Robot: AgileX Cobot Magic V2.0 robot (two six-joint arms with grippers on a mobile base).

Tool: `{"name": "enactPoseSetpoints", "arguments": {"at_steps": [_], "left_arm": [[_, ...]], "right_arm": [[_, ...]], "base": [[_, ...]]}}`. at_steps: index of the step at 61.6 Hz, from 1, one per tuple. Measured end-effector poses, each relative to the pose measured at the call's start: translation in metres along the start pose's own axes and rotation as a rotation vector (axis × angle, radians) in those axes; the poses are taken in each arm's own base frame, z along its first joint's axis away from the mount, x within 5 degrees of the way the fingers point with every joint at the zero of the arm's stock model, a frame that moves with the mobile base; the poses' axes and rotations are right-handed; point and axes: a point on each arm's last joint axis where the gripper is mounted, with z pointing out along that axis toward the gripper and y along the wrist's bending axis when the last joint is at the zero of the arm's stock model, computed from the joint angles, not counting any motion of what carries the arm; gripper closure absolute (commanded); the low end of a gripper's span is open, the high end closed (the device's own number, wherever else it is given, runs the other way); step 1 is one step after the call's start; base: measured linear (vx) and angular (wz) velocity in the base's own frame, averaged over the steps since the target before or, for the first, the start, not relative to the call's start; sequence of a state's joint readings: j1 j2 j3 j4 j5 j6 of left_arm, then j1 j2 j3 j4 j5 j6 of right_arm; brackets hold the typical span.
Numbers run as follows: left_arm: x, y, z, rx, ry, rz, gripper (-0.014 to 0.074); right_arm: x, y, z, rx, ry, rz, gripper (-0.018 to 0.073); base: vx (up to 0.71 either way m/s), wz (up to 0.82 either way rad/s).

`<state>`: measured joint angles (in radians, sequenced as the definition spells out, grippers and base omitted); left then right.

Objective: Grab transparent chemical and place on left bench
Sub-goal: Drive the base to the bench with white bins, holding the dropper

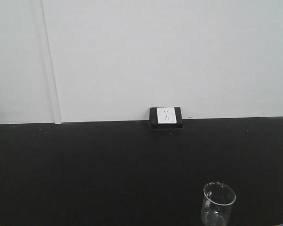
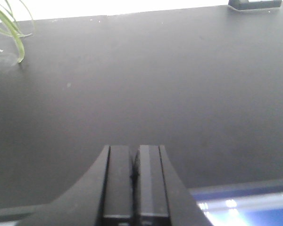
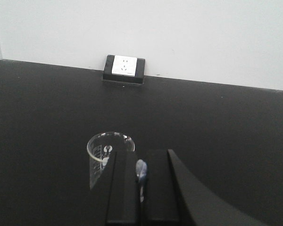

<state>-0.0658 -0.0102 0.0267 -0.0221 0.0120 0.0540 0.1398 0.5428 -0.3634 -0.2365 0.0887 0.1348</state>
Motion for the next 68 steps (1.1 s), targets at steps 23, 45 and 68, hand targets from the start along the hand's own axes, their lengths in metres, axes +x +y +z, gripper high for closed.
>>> {"name": "enactPoseSetpoints", "arguments": {"at_steps": [23,45,68], "left_arm": [[0.0,0.0,0.0,0.0,0.0,0.0,0.06],[0.0,0.0,0.0,0.0,0.0,0.0,0.06],[0.0,0.0,0.0,0.0,0.0,0.0,0.06]], "right_arm": [[0.0001,0.0,0.0,0.0,0.001,0.0,0.0564],[0.0002,0.0,0.0,0.0,0.002,0.0,0.0564],[0.0004,-0.0001,0.0,0.001,0.004,0.0,0.0564]], "base": [[-0.23,0.01],[-0.29,0.05],[-0.36,0.02]]}}
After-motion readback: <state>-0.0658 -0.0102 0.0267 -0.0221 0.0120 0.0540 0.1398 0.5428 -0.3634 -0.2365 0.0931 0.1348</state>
